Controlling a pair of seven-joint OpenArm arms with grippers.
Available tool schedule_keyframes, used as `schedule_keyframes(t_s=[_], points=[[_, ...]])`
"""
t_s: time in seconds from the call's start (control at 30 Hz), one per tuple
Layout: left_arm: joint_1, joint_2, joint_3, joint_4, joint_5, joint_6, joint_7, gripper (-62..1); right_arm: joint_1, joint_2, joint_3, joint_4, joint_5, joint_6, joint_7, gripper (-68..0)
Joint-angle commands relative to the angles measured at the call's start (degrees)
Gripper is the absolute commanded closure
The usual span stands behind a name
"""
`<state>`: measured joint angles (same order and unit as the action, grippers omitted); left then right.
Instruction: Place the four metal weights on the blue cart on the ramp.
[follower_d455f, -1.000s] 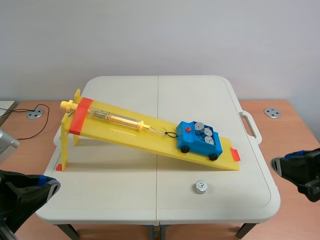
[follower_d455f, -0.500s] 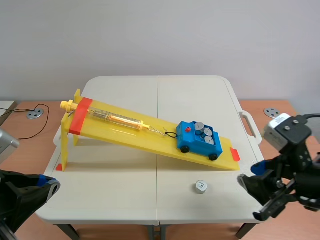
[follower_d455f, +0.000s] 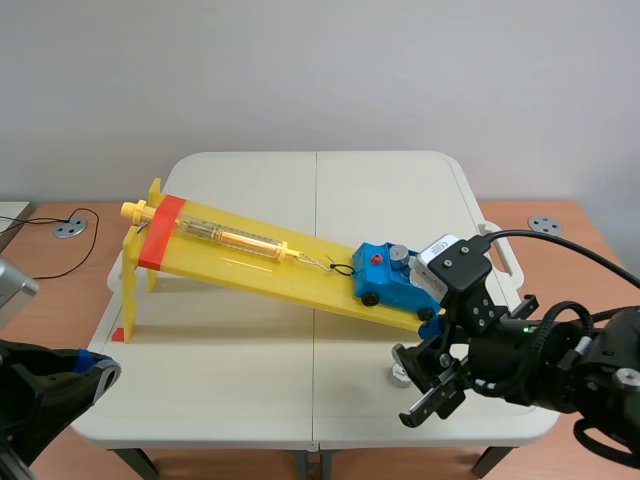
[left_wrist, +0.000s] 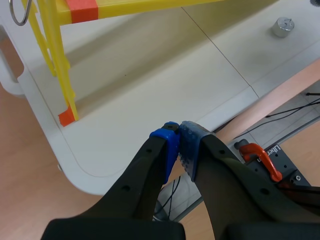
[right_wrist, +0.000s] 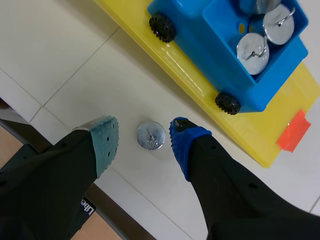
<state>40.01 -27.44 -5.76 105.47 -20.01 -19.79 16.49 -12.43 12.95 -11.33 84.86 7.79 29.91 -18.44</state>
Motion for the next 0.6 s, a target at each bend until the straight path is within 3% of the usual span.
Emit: schedule_keyframes(t_s=[0.0,0.3,0.57], points=[[-0.2,1.1,-1.1,4.2,-4.3,-1.4,-4.9,-3.1,4.6,0.9,1.2,1.3,1.7,-2.5,7.8,-25.3],[-0.2,1.1,-1.1,4.2,-4.3,-1.4,-4.9,-3.1,7.7,-0.9,-2.4,-4.3,-1.2,-5.1,9.1,-25.3],[-0.2,1.1,-1.1,4.2,-4.3,-1.4,-4.9,-3.1,9.0,-1.2,-4.5,-8.0,-1.6,-5.1,11.6,-24.2]])
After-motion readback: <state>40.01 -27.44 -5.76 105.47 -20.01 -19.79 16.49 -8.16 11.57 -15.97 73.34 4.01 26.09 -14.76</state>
